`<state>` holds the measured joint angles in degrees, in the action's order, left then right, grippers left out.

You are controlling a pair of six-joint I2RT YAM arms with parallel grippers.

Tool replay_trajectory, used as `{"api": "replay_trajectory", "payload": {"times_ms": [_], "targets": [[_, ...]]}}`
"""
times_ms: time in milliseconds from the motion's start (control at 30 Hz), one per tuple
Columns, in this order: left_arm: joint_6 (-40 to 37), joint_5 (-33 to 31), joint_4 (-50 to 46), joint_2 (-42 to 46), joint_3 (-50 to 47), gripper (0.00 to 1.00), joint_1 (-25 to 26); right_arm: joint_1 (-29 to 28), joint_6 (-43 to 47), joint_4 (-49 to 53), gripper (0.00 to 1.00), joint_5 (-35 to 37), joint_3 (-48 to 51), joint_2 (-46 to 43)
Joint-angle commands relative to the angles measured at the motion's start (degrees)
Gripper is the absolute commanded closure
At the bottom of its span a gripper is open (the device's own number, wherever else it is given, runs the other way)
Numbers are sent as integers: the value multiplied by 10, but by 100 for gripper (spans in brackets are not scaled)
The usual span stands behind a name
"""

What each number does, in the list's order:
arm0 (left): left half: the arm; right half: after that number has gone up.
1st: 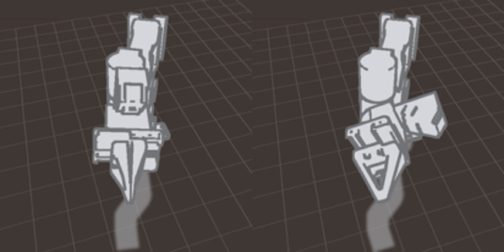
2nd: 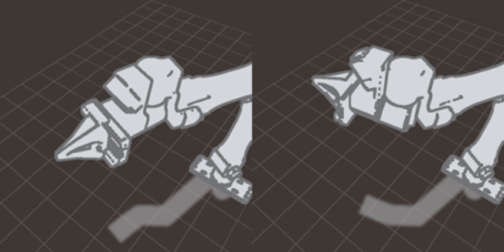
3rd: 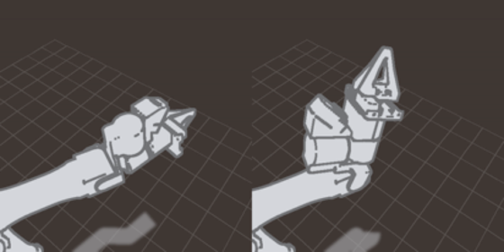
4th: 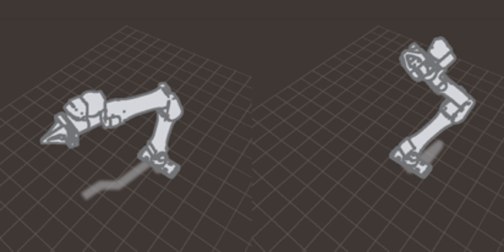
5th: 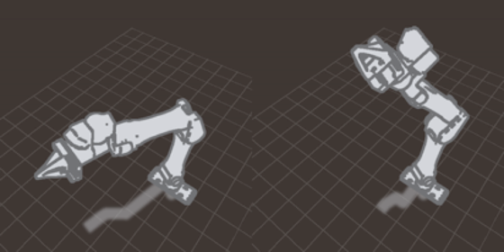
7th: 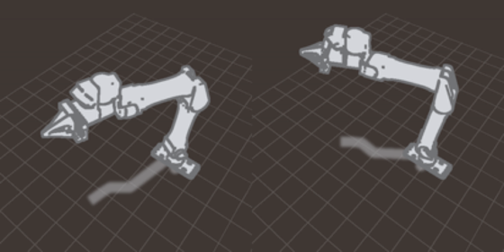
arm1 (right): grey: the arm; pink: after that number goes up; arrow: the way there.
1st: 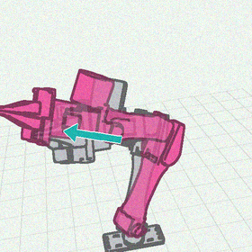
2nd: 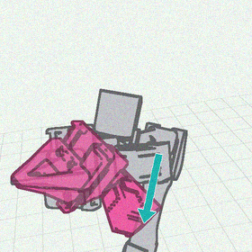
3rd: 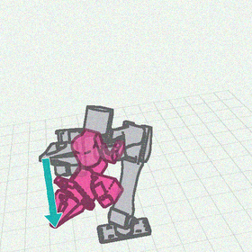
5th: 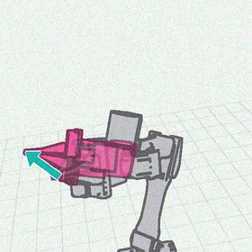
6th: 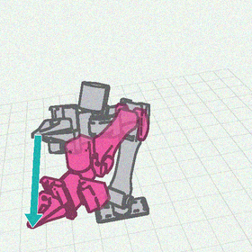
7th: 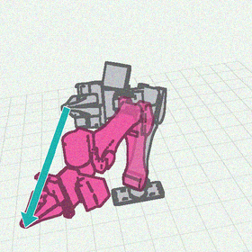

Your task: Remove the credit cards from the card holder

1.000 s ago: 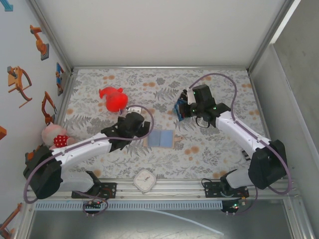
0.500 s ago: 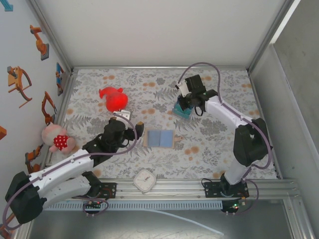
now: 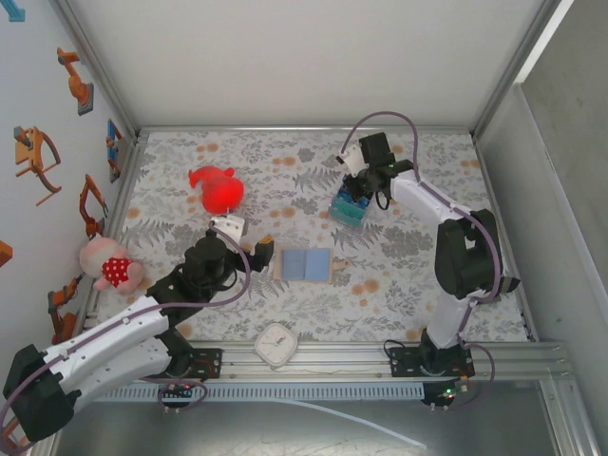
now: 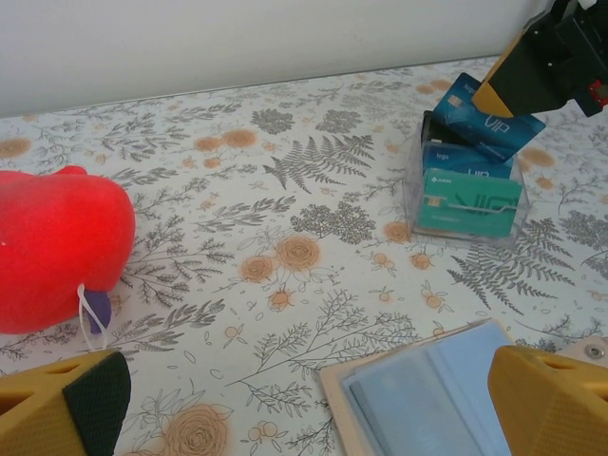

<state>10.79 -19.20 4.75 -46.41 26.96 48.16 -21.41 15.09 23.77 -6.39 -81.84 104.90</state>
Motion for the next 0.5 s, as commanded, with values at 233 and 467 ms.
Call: {"api": "replay_trajectory", "payload": {"times_ms": [233,467], "targets": [[-2,3,30,28,-25,3,-3,8,41,9,100,-36,-9,21],[7,-10,31,50,-35,3,-7,12,68,16,100,-34,-7,27]]}}
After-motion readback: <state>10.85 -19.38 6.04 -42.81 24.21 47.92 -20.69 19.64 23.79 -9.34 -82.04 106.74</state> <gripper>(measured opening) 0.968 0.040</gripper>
